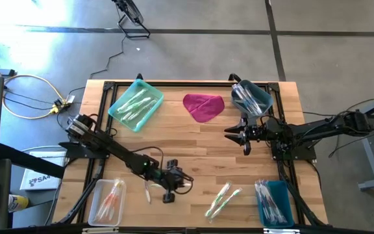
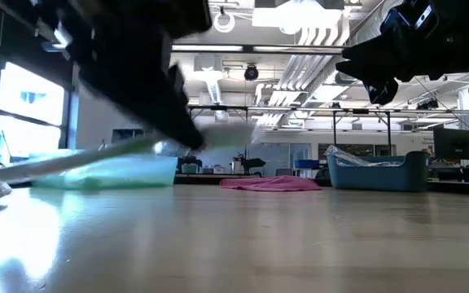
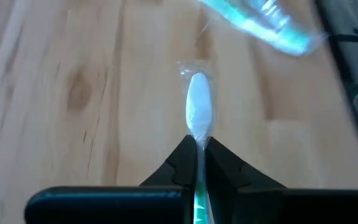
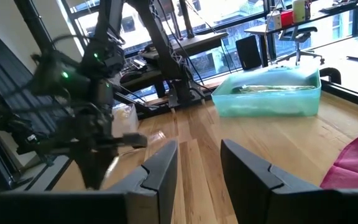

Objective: Pick & Place Toothbrushes
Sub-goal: Put the green toothbrush to the green bin

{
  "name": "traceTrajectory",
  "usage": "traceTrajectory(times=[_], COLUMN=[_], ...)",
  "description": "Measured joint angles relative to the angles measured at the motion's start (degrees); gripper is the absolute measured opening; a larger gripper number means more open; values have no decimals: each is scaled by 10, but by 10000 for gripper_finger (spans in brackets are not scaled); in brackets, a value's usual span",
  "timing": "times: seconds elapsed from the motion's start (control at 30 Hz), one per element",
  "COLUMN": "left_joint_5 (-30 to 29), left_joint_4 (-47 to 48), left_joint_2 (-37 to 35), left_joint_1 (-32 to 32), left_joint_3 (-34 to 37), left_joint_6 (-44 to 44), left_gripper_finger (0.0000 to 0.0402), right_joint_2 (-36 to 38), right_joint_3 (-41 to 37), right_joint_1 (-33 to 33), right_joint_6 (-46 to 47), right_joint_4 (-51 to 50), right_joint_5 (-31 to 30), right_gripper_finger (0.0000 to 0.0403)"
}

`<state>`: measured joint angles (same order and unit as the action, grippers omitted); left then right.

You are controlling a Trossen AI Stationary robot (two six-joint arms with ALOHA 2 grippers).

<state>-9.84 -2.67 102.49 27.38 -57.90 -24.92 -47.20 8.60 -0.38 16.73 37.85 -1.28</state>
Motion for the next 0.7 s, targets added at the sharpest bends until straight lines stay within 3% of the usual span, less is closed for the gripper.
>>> traceTrajectory(times=[0.27, 0.7], left_joint_5=[-72, -221], left_joint_4=[75, 296], left_joint_2=[-42, -113], left_joint_1=[0, -1], left_joint_3=[-55, -119], left_joint_6=[80, 82], left_gripper_finger=[13, 13], right_joint_2=[0, 0], right_joint_3=[0, 0], right_joint_1=[0, 0], right_joint_6=[2, 2], right_joint_4=[-5, -11], right_joint_5=[0, 0], right_gripper_finger=[116, 116])
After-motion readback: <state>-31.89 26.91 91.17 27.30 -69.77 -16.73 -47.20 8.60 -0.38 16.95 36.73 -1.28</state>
